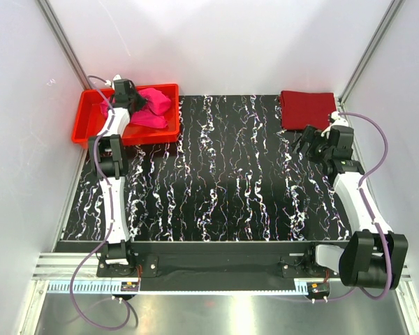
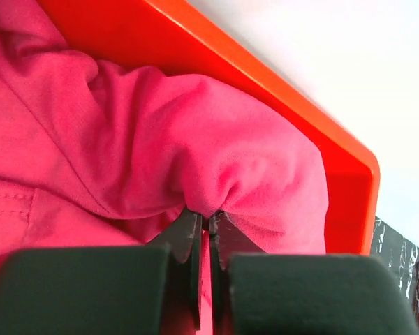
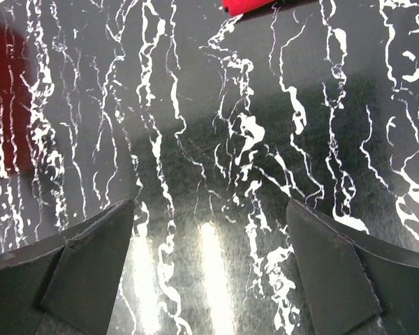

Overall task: Fold and stack the t-shirts
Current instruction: Grab the tshirt from the pile, then move the tshirt to the center of the board

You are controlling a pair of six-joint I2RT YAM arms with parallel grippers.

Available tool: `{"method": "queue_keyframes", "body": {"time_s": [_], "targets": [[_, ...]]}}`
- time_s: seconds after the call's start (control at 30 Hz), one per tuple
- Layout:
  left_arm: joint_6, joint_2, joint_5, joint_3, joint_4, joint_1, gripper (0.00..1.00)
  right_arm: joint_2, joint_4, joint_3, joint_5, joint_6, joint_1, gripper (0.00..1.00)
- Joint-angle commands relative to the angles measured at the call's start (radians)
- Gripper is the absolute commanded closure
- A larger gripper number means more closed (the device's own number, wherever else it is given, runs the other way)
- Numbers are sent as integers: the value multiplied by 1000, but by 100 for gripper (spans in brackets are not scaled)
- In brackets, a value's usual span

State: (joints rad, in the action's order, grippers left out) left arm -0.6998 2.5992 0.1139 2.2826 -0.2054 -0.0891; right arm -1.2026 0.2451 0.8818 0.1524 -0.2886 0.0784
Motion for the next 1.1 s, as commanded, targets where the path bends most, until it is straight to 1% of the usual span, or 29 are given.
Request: {"method": "queue_keyframes", "body": {"time_s": [0.0, 0.07, 0.1, 0.13, 0.2, 0.23, 0.27, 0.3, 0.33, 0.37, 0.4, 0.43, 0.5, 0.53, 0.6, 0.63, 0.67, 0.7, 0.73, 0.77, 0.8, 0.83, 0.87, 0.9, 0.93, 0.97, 1.0, 1.07], "targets": [[-15, -11, 49, 58, 90, 0, 100, 49, 40, 0, 36, -18, -8, 2], [26, -82, 50, 42, 48, 12, 100, 52, 51, 9, 48, -24, -12, 3], [42, -121, 41, -15, 38, 26, 100, 54, 65, 14, 46, -29, -20, 3], [61, -214, 29, -53, 28, 35, 100, 54, 75, 31, 36, -29, -41, 5], [85, -313, 3, -138, 15, 57, 100, 41, 114, 54, 19, -32, -60, 6], [118, -406, -9, -153, -8, 64, 100, 37, 126, 78, 21, -37, -69, 9], [143, -448, -32, -158, -29, 83, 100, 32, 138, 89, 27, -41, -74, 10], [169, -483, -40, -140, -54, 84, 100, 20, 157, 101, 33, -49, -109, 11], [199, -549, -45, -126, -107, 89, 100, 15, 164, 112, 39, -52, -120, 11], [201, -583, -45, -118, -124, 109, 100, 9, 171, 130, 42, -55, -152, 11], [195, -621, -36, -141, -129, 124, 100, 5, 177, 138, 47, -60, -169, 11], [195, -701, -23, -155, -129, 135, 100, 0, 175, 146, 47, -60, -189, 11], [216, -778, -23, -182, -150, 184, 100, -14, 181, 169, 49, -46, -253, 11], [238, -856, -23, -192, -178, 205, 100, -21, 186, 189, 47, -44, -273, 11], [266, -936, -40, -239, -209, 282, 100, -43, 212, 213, 42, -40, -316, 11], [313, -1021, -58, -259, -254, 316, 100, -49, 221, 239, 36, -40, -328, 10], [335, -1072, -112, -343, -267, 395, 100, -63, 233, 249, 32, -46, -341, 10], [348, -1126, -144, -403, -262, 432, 100, -67, 235, 258, 29, -49, -353, 8], [330, -1240, -160, -470, -256, 462, 100, -75, 240, 276, 27, -53, -373, 7], [313, -1299, -164, -629, -241, 509, 100, -84, 247, 287, 26, -69, -382, 6], [301, -1356, -161, -706, -233, 531, 83, -97, 267, 298, 27, -75, -387, 5], [284, -1454, -174, -780, -236, 551, 69, -101, 279, 319, 30, -80, -394, 5], [269, -1500, -169, -927, -236, 575, 51, -104, 313, 327, 42, -84, -394, 5], [260, -1577, -146, -1001, -226, 580, 24, -101, 331, 332, 47, -81, -396, 5], [238, -1603, -120, -1056, -239, 583, 13, -100, 348, 327, 52, -78, -394, 5], [226, -1622, -94, -1137, -261, 585, 10, -86, 374, 321, 59, -78, -394, 5], [220, -1648, -79, -1173, -294, 585, 6, -81, 388, 312, 73, -75, -394, 5], [209, -1662, -69, -1242, -339, 588, 5, -66, 408, 280, 117, -80, -394, 7]]}}
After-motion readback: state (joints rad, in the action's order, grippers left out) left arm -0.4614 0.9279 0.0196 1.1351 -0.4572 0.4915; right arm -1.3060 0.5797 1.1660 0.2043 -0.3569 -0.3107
